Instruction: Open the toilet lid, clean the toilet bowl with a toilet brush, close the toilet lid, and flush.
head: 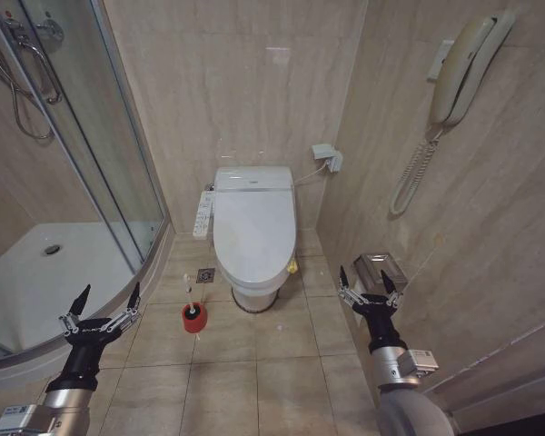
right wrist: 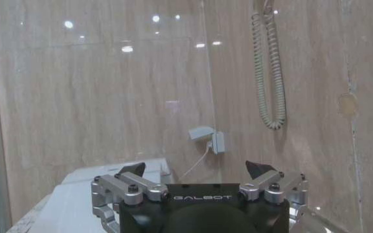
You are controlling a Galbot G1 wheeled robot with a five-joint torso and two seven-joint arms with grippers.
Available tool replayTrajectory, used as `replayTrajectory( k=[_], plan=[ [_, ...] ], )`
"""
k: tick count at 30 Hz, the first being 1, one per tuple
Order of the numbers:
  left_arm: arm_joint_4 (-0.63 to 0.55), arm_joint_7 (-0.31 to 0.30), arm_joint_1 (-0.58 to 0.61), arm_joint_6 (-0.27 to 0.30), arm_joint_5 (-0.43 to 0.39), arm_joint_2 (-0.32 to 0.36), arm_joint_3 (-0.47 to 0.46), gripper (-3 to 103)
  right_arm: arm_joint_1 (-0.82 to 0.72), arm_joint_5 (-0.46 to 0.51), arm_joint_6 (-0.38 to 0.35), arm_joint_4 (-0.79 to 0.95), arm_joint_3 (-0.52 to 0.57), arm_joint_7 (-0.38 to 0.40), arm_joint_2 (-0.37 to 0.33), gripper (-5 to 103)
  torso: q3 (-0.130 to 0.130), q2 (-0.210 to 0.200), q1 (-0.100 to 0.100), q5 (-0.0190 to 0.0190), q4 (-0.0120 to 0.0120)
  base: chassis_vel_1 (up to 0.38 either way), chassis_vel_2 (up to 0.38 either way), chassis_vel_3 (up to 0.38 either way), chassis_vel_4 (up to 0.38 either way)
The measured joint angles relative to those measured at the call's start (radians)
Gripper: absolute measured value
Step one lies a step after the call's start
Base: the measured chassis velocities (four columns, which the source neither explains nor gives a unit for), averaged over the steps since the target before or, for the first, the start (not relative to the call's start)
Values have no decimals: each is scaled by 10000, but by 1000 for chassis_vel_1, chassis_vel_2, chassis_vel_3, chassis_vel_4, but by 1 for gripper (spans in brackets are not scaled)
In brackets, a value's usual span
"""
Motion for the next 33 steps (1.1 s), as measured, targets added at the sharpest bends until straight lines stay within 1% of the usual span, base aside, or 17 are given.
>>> replayTrajectory(
  k=[33],
  plan=[
    [0,0,0,0,0,0,0,100,0,0,0,0,0,0,0,100,0,0,0,0,0,0,0,0,0]
  ],
)
